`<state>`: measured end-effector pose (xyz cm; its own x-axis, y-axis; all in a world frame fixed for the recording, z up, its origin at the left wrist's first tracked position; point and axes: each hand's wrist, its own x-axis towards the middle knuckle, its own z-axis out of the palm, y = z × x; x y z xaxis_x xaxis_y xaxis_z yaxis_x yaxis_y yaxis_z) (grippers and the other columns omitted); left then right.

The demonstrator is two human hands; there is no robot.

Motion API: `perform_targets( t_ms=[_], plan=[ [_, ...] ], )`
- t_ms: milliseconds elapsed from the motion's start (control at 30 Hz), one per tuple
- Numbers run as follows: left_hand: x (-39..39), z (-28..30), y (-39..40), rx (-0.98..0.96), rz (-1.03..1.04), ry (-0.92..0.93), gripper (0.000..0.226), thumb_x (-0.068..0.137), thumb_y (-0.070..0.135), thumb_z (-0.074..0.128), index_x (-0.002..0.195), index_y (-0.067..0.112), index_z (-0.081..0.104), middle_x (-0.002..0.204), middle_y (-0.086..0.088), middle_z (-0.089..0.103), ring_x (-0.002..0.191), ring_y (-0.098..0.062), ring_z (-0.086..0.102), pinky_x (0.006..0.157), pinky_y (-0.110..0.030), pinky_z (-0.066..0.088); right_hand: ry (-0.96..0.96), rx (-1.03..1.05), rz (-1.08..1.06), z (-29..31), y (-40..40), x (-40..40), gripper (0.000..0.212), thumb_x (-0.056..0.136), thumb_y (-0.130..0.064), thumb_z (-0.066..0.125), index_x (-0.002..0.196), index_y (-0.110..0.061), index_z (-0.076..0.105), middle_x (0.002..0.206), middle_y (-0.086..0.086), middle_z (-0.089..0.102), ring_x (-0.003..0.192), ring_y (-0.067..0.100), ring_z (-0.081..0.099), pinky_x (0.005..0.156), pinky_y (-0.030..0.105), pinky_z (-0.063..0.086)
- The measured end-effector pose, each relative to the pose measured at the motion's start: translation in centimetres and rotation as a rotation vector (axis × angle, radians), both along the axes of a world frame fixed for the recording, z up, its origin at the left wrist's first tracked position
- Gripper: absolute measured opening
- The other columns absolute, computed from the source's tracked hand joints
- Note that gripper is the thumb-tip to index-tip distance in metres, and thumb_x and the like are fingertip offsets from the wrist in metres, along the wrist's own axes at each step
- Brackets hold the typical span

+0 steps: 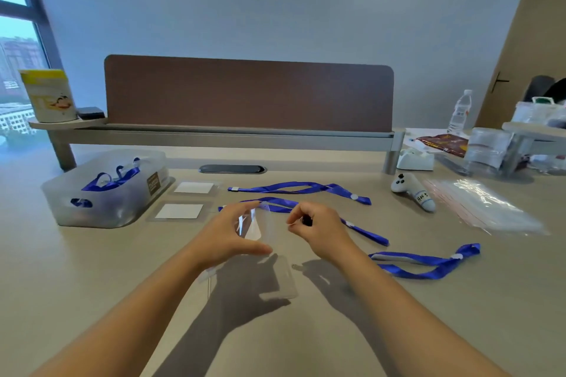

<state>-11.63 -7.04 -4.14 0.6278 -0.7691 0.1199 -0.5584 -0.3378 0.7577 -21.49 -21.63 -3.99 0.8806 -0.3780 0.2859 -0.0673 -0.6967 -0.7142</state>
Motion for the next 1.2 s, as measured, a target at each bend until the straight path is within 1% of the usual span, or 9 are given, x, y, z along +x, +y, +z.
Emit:
perform_targets(
  t_ms=[67,133,200,267,400,600,733,967,1200],
  plan=[
    [-0.2,0.2,0.3,0.005,0.01,-0.02,0.097,0.046,0.045,0.069,0.134,0.027,0.033,0.144,-0.002,0.034,0.129,-0.019,0.035,0.105,-0.037,0.035,-0.015,0.043,-0.003,0.1,0.4,0.1,0.01,0.084,-0.003,0.059,0.089,-0.001,0.068,0.085,0.006,0.064,0.076,0.011,0.054,0.076,0.026,0.049],
    [-0.3,0.4,0.5,0.007,-0.001,-0.021,0.096,0.046,0.043,0.069,0.134,0.027,0.033,0.145,-0.002,0.034,0.131,-0.019,0.034,0.106,-0.038,0.034,-0.047,0.084,0.003,0.1,0.6,0.2,0.012,0.083,0.001,0.059,0.087,0.002,0.07,0.084,0.008,0.064,0.081,0.017,0.058,0.081,0.03,0.052],
    [-0.2,0.4,0.6,0.015,-0.013,-0.017,0.097,0.047,0.045,0.073,0.133,0.028,0.033,0.144,-0.002,0.034,0.127,-0.016,0.034,0.1,-0.033,0.036,-0.072,0.1,0.019,-0.1,0.7,0.3,0.013,0.081,0.004,0.059,0.086,0.005,0.071,0.074,-0.002,0.061,0.075,0.012,0.059,0.077,0.022,0.052],
    [0.1,0.3,0.6,0.015,-0.02,0.004,0.089,0.057,0.034,0.077,0.133,0.028,0.033,0.144,-0.003,0.034,0.121,-0.013,0.035,0.093,-0.029,0.036,-0.084,0.091,0.034,-0.3,0.8,0.6,0.014,0.08,0.006,0.059,0.086,0.005,0.072,0.069,-0.012,0.058,0.068,0.004,0.057,0.068,0.009,0.05],
    [0.5,0.1,0.6,0.028,-0.021,0.041,0.079,0.069,0.019,0.075,0.134,0.029,0.031,0.144,-0.003,0.035,0.128,-0.021,0.035,0.095,-0.031,0.035,-0.112,0.076,0.051,-0.4,1.0,1.0,0.014,0.081,0.004,0.06,0.086,0.004,0.073,0.072,-0.011,0.059,0.067,0.001,0.057,0.063,0.003,0.048],
    [0.8,0.0,0.7,0.042,-0.044,0.039,0.078,0.07,0.017,0.074,0.134,0.027,0.031,0.144,-0.004,0.036,0.116,-0.013,0.036,0.091,-0.029,0.036,-0.141,0.213,0.083,-0.5,1.7,1.7,0.013,0.081,0.005,0.058,0.083,0.001,0.071,0.072,-0.005,0.059,0.069,0.006,0.056,0.069,0.015,0.05],
    [1.0,0.2,0.9,0.108,0.0,-0.124,0.084,0.068,0.024,0.076,0.136,0.026,0.028,0.147,-0.002,0.032,0.132,-0.02,0.03,0.108,-0.039,0.031,-0.051,0.48,0.096,-0.5,1.9,2.3,0.026,0.081,0.006,0.056,0.074,-0.019,0.052,0.076,0.0,0.054,0.069,0.01,0.052,0.064,0.018,0.048],
    [1.3,0.1,1.3,0.218,0.069,-0.356,0.091,0.064,0.04,0.076,0.138,0.029,0.024,0.148,0.003,0.029,0.135,-0.018,0.025,0.112,-0.04,0.026,-0.011,0.905,0.2,-0.2,2.5,3.2,0.018,0.083,0.003,0.053,0.083,-0.015,0.051,0.079,0.005,0.059,0.07,0.016,0.057,0.065,0.024,0.047],
    [1.6,0.0,2.0,0.203,0.061,-0.326,0.091,0.064,0.038,0.076,0.138,0.029,0.024,0.148,0.003,0.028,0.135,-0.018,0.024,0.112,-0.042,0.027,0.045,0.824,0.18,-0.4,2.8,3.9,0.019,0.088,0.003,0.047,0.083,-0.014,0.056,0.083,0.004,0.062,0.076,0.014,0.059,0.07,0.023,0.049]
  ],
)
